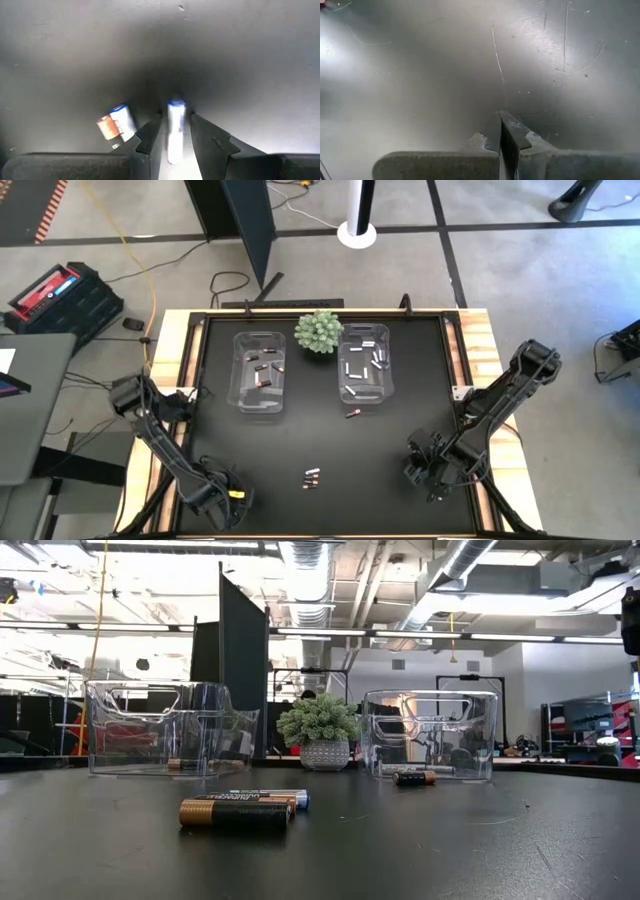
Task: Sort batteries
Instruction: Put the white-blue battery into the right transparent bin
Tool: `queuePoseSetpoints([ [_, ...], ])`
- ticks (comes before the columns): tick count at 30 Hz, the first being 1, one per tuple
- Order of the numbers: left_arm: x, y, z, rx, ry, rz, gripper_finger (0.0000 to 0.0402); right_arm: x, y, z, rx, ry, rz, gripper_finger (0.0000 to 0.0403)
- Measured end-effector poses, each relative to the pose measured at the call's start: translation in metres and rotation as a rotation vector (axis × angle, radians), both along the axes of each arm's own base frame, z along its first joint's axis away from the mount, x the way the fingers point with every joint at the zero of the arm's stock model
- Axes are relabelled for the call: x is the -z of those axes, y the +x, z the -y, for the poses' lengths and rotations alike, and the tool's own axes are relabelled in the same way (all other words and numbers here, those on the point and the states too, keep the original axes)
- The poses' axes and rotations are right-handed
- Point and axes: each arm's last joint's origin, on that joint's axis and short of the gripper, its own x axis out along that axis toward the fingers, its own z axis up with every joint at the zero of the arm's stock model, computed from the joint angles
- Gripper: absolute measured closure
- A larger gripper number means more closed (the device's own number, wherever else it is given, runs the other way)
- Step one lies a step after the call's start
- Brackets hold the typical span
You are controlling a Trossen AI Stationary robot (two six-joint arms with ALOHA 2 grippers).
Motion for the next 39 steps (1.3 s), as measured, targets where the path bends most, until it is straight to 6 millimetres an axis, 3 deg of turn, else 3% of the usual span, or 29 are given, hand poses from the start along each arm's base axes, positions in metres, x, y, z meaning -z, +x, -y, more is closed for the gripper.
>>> queuePoseSetpoints([
  [11,0.0068,0.0012,0.0041,0.003,-0.006,-0.011,0.0309,-0.0002,0.0003,-0.0003,0.000,0.003,0.003,0.0384],
  [19,0.0073,0.0010,0.0040,0.028,-0.003,-0.015,0.0383,-0.0007,0.0012,-0.0015,0.000,0.016,0.014,0.0384],
  [39,0.0000,0.0034,0.0001,0.016,0.010,0.036,0.0366,-0.0010,0.0018,-0.0022,-0.029,0.007,0.020,0.0384],
])
